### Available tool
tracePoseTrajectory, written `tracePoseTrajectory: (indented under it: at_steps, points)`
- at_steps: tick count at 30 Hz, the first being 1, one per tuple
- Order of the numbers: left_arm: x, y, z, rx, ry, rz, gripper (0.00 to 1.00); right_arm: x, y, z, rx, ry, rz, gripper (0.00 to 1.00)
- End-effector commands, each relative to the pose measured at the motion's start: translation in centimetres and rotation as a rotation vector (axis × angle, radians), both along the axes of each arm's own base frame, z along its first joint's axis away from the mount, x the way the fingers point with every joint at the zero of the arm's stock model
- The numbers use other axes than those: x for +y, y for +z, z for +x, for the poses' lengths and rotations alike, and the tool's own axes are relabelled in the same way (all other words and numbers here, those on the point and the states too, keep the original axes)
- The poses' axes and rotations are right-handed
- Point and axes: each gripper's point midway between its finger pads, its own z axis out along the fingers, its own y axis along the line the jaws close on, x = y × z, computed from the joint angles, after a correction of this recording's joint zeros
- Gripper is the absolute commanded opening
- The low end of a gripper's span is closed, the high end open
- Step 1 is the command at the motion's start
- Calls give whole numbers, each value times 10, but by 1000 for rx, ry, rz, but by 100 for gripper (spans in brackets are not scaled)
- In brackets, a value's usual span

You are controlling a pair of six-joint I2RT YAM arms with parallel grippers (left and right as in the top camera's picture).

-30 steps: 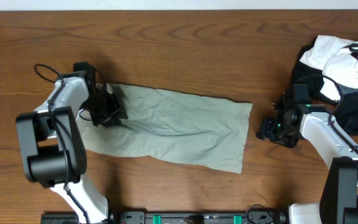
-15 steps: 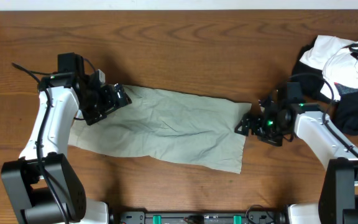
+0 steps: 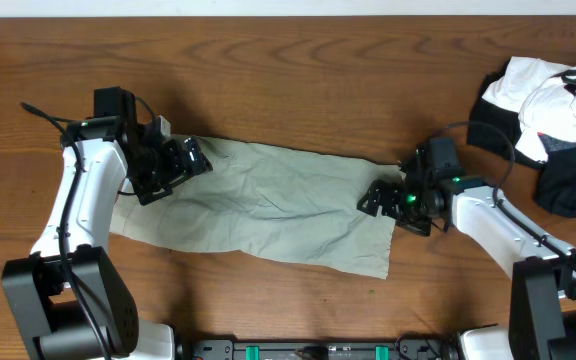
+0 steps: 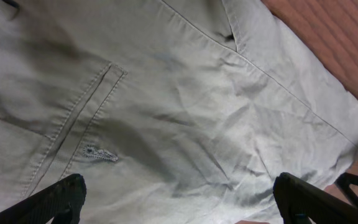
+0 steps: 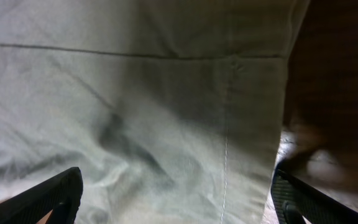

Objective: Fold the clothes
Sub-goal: 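Move the right gripper to the trousers' right end and grasp it, then pull the trousers' right end rightward with the right gripper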

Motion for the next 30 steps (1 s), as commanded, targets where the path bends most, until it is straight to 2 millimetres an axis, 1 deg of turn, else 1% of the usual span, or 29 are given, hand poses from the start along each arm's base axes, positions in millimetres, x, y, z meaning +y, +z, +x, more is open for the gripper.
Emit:
tracePoseTrajectory:
  at_steps: [1,7,10,11,13,15,18,20,21,22,26,30]
  points:
    - [-1,-2,-3,5,-24,-1,98,7,-8,-8,37,-43,1,95]
    - [-1,-2,-3,5,-24,-1,98,19,-14,-12,29,-53,19,93]
    - [-1,-2,-4,7,-24,-2,98,27,-17,-14,15,-48,31,89]
    - [-2,-2,-4,9,-24,-2,98,29,-18,-14,9,-46,34,85]
    - [-2,-2,-5,14,-24,-3,98,31,-18,-14,1,-42,35,65]
    - [-2,-2,-6,16,-24,-3,98,30,-19,-13,2,-55,32,52]
    - [-2,-2,-6,16,-24,-3,98,27,-18,-10,-4,-66,31,28]
    - [-2,-2,-6,16,-25,-3,98,24,-19,-8,-5,-76,28,9]
    - [-2,-2,-6,16,-25,-3,98,22,-19,-8,-5,-83,28,3]
    - [-2,-2,-6,16,-25,-3,98,21,-19,-7,-5,-88,28,1]
    - [-2,-2,-6,17,-25,-3,98,11,-19,-2,-8,-115,26,1]
    - [-2,-2,-9,28,-25,-5,98,-8,-21,0,3,-151,12,1]
